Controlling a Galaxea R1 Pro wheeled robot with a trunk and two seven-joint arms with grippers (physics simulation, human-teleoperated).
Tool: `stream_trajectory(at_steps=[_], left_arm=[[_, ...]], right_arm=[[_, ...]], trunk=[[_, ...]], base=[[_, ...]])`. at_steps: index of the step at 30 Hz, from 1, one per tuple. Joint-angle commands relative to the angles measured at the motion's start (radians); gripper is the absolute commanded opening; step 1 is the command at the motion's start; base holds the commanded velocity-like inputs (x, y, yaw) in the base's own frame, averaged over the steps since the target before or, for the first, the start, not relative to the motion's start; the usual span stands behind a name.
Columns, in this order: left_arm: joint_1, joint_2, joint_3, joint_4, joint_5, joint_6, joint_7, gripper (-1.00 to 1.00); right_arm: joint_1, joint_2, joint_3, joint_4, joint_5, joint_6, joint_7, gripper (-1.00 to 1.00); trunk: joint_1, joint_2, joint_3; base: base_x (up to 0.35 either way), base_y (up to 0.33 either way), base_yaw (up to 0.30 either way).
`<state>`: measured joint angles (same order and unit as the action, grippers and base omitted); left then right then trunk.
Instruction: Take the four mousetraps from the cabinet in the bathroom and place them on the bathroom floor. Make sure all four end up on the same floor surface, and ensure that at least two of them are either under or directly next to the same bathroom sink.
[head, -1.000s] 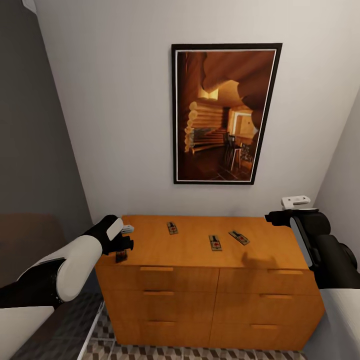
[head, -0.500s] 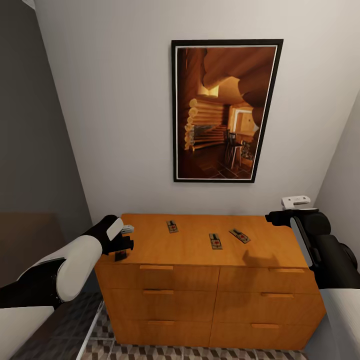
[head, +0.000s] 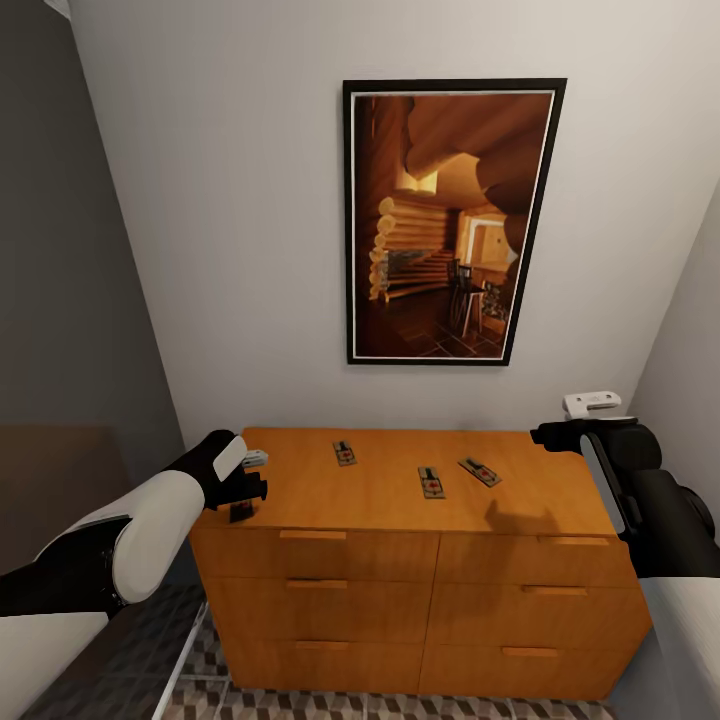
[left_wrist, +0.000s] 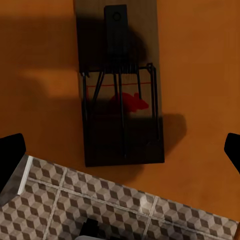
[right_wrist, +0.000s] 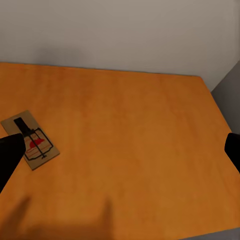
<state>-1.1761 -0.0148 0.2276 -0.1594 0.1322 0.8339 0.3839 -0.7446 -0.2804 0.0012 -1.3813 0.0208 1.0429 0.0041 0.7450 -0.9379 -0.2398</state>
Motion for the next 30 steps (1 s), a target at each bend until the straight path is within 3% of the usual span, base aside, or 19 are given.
stream_trajectory(at_steps=[1, 12, 30], left_arm=[[0.0, 0.0, 0.004, -0.002, 0.01, 0.002, 0.01, 1.0], [0.0, 0.0, 0.004, -0.002, 0.01, 0.002, 0.01, 1.0], [0.0, 0.0, 0.004, -0.002, 0.01, 0.002, 0.01, 1.0]], right_arm=[[-0.001, 0.0, 0.0, -0.001, 0.001, 0.004, 0.0, 1.0], [-0.001, 0.0, 0.0, -0.001, 0.002, 0.004, 0.0, 1.0], [-0.001, 0.0, 0.002, -0.001, 0.002, 0.004, 0.0, 1.0]], trunk=[[0.0, -0.001, -0.001], [0.0, -0.001, -0.001], [0.069, -0.127, -0.058]], base=[[0.0, 0.0, 0.0], [0.0, 0.0, 0.0], [0.0, 0.0, 0.0]])
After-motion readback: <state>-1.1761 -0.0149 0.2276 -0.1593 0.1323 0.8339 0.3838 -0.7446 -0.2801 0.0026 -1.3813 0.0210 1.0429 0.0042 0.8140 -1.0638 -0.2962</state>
